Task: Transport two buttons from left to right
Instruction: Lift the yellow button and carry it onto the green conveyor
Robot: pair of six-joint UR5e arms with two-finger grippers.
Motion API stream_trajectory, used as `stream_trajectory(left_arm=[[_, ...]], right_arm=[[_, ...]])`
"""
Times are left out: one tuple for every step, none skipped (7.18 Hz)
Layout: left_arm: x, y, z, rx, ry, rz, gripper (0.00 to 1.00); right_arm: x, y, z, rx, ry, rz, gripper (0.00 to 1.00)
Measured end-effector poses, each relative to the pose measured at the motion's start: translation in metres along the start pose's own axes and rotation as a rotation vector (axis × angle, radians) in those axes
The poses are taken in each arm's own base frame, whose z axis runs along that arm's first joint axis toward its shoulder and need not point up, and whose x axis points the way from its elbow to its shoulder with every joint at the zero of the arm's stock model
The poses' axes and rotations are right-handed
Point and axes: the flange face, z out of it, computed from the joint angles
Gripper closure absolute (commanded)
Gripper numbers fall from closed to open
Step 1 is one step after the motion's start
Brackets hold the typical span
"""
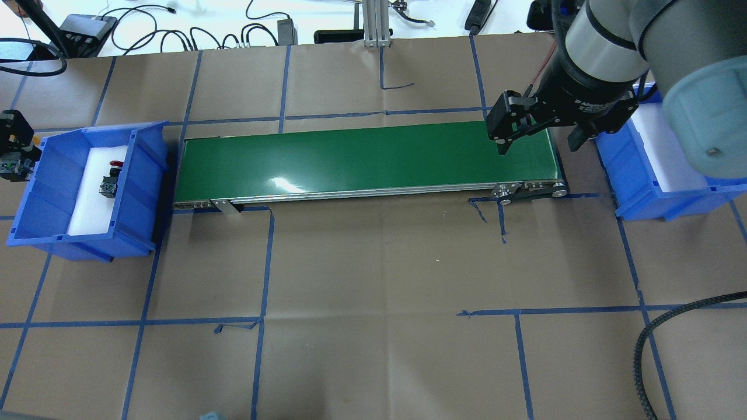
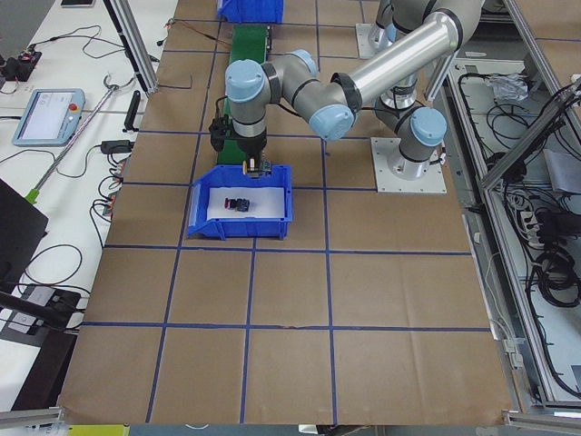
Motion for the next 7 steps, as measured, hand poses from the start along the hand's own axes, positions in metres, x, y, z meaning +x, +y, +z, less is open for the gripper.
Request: stream_trajectory(left_arm=[[0.034, -0.011, -0.001, 0.004, -0.003, 0.006, 0.99], [0.079, -0.022, 0.001, 0.005, -0.004, 0.014, 0.99], [0.125, -0.029, 0.005, 0.002, -0.002, 0.008, 0.99], [0.17, -0.034, 0.012, -0.006, 0.0, -0.003, 0.99], [0.205, -0.04, 0.024, -0.013, 0.0, -0.007, 0.98], [0.228, -0.046, 0.038, -0.017, -0.001, -0.012, 0.98], [0.242, -0.05, 0.054, -0.024, -0.001, -0.018, 0.98]], right_arm=[[0.0, 0.0, 0.0, 0.002, 0.0, 0.0, 0.0], [0.0, 0.001, -0.001, 0.004, 0.0, 0.0, 0.0], [0.0, 0.001, -0.001, 0.005, 0.0, 0.0, 0.0], [0.0, 0.001, -0.001, 0.003, 0.0, 0.001, 0.0], [0.0, 0.001, -0.001, 0.002, 0.0, 0.001, 0.0], [0.0, 0.001, -0.001, 0.003, 0.0, 0.001, 0.0], [0.0, 0.001, -0.002, 0.004, 0.0, 0.002, 0.0]])
